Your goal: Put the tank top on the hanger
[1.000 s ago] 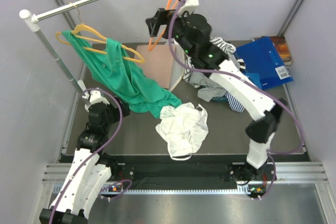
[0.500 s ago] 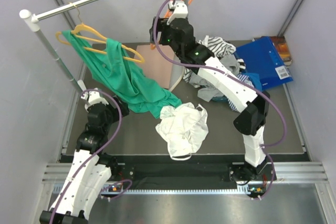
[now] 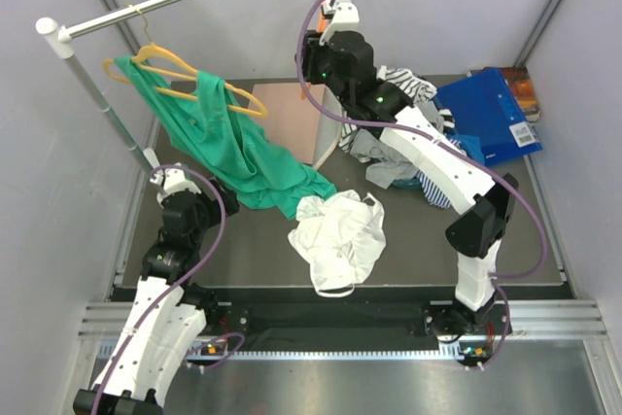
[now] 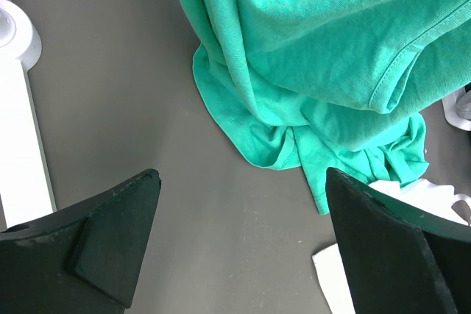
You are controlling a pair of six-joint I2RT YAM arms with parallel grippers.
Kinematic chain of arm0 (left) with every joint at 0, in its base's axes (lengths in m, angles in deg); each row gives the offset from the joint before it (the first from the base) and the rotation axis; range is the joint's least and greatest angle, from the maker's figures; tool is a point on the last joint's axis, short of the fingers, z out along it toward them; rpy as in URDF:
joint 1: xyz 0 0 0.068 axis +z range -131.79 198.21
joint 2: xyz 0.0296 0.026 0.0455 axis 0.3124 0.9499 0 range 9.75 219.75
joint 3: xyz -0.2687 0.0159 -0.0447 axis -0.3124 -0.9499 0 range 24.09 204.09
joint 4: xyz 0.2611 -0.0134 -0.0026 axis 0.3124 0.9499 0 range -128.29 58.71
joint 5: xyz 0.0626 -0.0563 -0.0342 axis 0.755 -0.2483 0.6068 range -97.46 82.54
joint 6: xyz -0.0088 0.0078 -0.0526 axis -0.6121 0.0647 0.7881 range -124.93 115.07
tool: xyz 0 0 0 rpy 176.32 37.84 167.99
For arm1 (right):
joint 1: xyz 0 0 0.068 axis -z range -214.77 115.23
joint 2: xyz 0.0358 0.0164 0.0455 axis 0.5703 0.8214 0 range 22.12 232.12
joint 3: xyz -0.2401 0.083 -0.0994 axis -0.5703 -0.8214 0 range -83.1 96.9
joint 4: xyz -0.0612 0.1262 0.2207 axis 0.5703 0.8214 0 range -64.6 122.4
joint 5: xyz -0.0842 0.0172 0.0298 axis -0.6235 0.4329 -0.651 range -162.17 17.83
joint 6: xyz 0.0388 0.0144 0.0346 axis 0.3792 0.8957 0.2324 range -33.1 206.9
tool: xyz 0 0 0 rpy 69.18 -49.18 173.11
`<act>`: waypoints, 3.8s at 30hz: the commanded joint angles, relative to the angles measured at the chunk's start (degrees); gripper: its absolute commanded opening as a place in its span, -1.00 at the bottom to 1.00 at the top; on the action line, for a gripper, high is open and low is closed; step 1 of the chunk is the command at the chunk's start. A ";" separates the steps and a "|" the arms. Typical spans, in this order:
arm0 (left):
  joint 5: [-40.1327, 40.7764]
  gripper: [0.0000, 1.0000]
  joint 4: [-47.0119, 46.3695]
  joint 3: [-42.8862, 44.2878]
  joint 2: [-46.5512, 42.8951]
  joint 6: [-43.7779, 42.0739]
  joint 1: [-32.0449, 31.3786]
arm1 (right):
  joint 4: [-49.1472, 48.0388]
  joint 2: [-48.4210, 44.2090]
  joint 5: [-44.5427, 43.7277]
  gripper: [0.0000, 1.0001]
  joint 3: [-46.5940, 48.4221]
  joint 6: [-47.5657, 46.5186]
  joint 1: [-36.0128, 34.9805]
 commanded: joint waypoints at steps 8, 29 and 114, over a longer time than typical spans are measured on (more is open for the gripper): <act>0.31 0.98 -1.33 -0.13 -0.46 -0.27 -0.10 | 2.93 -5.19 4.52 -0.87 0.75 -3.27 1.67; -6.11 0.82 -4.41 -0.57 2.18 -2.11 -0.10 | -10.23 -15.73 6.45 -1.00 -8.79 -11.90 1.23; -2.15 0.44 -18.46 32.40 69.69 -4.57 -27.52 | -3.14 -53.27 17.10 -1.00 -69.12 3.13 16.08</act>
